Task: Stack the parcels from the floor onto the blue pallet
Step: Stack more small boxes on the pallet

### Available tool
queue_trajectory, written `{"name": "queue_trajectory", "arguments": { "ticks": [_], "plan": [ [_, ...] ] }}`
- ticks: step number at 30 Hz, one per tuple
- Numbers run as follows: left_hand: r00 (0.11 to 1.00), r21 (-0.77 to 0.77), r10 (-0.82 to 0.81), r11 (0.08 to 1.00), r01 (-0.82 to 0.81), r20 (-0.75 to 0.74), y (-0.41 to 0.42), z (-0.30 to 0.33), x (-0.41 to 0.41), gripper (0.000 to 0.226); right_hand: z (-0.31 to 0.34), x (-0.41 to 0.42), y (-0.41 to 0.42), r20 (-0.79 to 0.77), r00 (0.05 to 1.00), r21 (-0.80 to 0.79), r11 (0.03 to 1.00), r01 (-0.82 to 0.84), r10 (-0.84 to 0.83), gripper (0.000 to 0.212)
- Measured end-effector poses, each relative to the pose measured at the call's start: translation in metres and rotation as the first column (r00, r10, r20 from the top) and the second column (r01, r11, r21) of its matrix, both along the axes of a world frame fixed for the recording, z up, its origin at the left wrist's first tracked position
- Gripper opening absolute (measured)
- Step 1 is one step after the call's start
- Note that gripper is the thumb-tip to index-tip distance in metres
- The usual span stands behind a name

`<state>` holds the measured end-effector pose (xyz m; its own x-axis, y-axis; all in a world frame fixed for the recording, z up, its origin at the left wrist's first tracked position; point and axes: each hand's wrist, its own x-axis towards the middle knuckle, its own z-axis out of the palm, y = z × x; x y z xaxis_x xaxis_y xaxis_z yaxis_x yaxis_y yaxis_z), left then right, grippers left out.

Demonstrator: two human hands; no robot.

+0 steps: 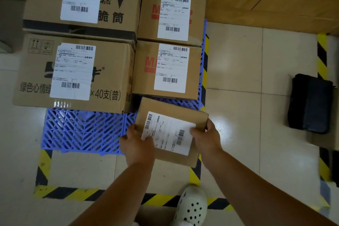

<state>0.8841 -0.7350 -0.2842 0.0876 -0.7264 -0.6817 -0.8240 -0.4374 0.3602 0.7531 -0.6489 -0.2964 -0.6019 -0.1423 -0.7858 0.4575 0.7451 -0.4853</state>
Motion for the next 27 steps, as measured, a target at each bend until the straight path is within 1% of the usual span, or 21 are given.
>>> {"name": "queue_trajectory", "arguments": {
  "ticks": [4,8,10,13,16,23,27],
  "plan": [
    [1.0,0.034,0.023,0.999,-0.024,0.014,-0.004,-0.009,0.007,0.054,-0.006,-0.006,-0.019,0.016,0.998,-0.054,0.997,-0.06,0.061,0.041],
    [1.0,0.018,-0.007,1.0,0.007,-0.008,-0.006,-0.012,0.013,0.055,-0.006,-0.007,-0.027,0.032,0.997,-0.068,0.995,-0.07,0.072,0.039],
    [1.0,0.007,-0.013,1.0,0.013,-0.024,-0.006,-0.012,0.015,0.054,-0.008,-0.006,-0.03,0.025,0.996,-0.054,0.995,-0.088,0.089,0.047],
    [0.998,-0.017,-0.044,0.999,0.043,-0.043,-0.004,-0.012,0.017,0.049,-0.011,-0.003,-0.032,0.016,0.993,-0.001,0.994,-0.114,0.114,0.065],
    [0.996,-0.023,-0.07,0.997,0.069,-0.062,-0.001,-0.013,0.02,0.053,-0.012,-0.001,-0.032,0.017,0.993,0.033,0.993,-0.116,0.116,0.076],
    [0.993,-0.044,-0.087,0.995,0.084,-0.073,-0.004,-0.011,0.026,0.05,-0.012,0.003,-0.032,0.019,0.988,0.042,0.988,-0.152,0.151,0.08],
    [0.991,-0.004,-0.102,0.995,0.102,-0.087,-0.006,-0.008,0.031,0.056,-0.006,0.002,-0.03,0.005,0.98,0.04,0.98,-0.197,0.197,0.082]
  ]
}}
